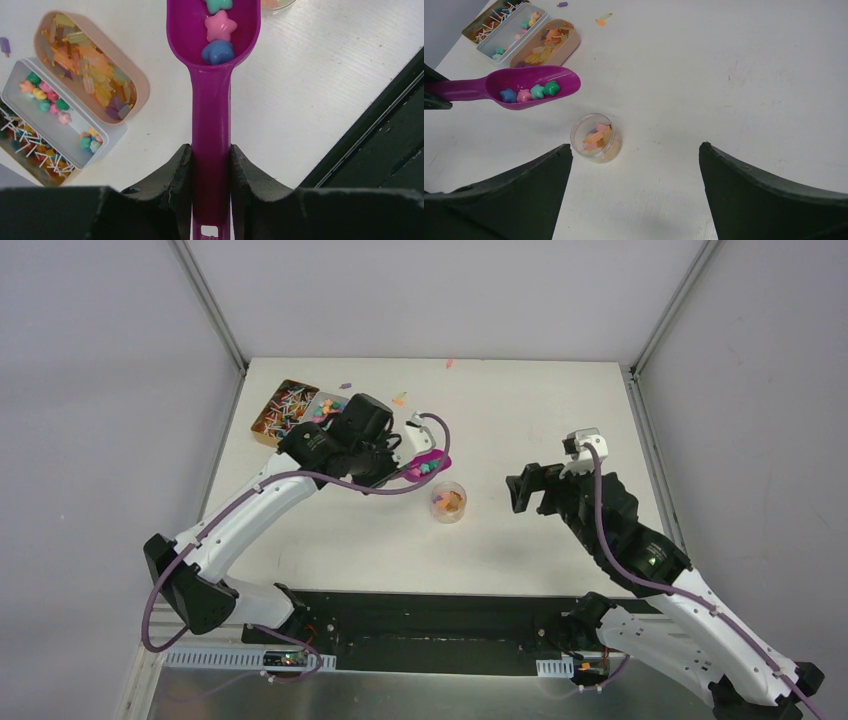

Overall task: Pack the candies
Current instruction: Scoop the fake candies from the storage box, then place the fake candies in the packing bottle.

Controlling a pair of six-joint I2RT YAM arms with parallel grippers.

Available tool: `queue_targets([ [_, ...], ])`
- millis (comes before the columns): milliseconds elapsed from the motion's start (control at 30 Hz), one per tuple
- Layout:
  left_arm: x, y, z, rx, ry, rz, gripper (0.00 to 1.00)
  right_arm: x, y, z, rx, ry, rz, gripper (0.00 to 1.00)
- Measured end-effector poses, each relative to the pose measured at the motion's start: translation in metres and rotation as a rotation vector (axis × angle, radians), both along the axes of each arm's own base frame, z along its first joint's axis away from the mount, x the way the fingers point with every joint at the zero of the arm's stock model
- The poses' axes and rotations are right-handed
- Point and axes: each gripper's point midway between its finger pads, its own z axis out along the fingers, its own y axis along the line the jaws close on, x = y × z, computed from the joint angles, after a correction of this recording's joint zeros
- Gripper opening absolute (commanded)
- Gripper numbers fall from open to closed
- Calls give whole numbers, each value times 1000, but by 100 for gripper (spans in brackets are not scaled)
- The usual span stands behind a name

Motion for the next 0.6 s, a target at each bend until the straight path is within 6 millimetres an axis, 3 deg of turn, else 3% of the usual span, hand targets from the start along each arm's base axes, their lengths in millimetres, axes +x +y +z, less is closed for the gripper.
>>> queue_targets([
  [333,-23,-28,-18,124,61,-89,0,-4,-11,2,-13,-12,-25,100],
  [600,-37,-25,-37,246,148,-101,0,-6,-18,4,-13,-23,-42,100],
])
